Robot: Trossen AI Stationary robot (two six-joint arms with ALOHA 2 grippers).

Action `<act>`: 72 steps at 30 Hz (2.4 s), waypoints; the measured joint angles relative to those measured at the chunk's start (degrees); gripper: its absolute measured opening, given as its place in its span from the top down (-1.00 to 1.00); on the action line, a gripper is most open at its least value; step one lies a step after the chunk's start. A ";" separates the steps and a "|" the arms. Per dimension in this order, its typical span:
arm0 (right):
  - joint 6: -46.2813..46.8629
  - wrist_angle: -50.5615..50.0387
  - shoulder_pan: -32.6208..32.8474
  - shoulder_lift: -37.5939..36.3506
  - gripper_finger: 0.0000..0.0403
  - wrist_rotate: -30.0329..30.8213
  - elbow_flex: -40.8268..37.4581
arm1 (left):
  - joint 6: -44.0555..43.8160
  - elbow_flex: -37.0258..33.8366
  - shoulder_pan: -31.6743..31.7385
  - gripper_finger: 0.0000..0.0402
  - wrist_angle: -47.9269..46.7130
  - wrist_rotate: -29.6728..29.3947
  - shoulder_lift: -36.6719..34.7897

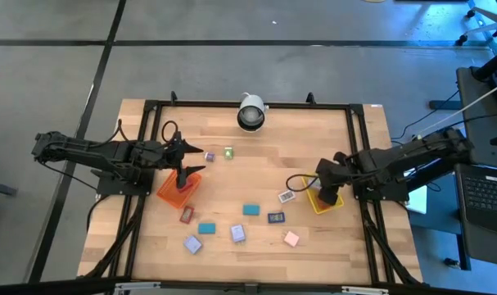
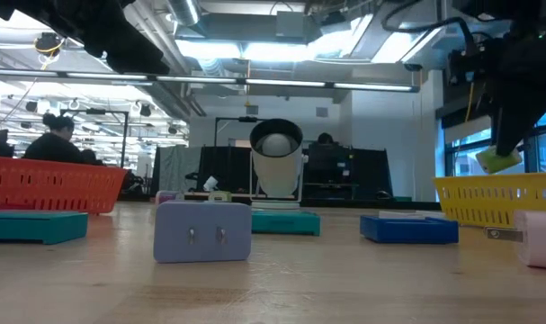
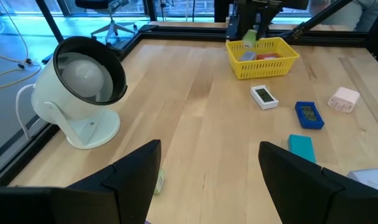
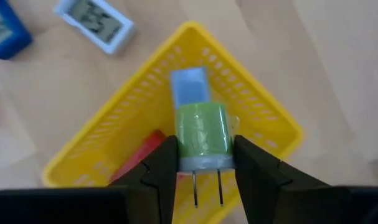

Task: Pick & Place Office items
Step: Put the right green charger adapter into the yellow basket, then put the white digital clock into the orange basket

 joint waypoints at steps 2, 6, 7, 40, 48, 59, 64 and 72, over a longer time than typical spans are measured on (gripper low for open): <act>-0.97 -0.72 -1.02 0.00 0.36 0.03 0.00 | 0.01 0.00 0.00 -0.33 0.01 -0.01 0.00; -2.89 -0.87 -3.19 0.00 0.36 0.02 0.00 | 0.38 0.00 0.00 -0.33 0.00 0.02 0.00; -3.40 -0.89 -3.69 0.00 0.36 0.02 0.00 | 0.45 0.00 0.00 -0.33 0.00 0.03 0.00; 0.66 5.46 -7.19 0.66 0.36 -4.75 -7.43 | 0.42 0.00 0.00 -0.33 -0.24 0.10 0.00; 0.72 6.51 -7.19 0.85 0.35 -4.76 -7.43 | 0.42 0.00 -0.02 -0.33 -0.24 1.55 0.00; 1.65 6.62 -7.19 0.85 0.14 -4.74 -7.43 | 0.40 0.00 -0.02 -0.33 -0.24 1.55 0.00; 2.05 6.57 -7.19 0.85 0.12 -4.74 -7.43 | 0.40 0.00 -0.02 -0.33 -0.26 1.55 -0.01; 2.05 6.44 -7.19 0.85 0.11 -4.56 -7.43 | -0.01 0.00 -0.02 -0.33 -0.26 3.25 0.00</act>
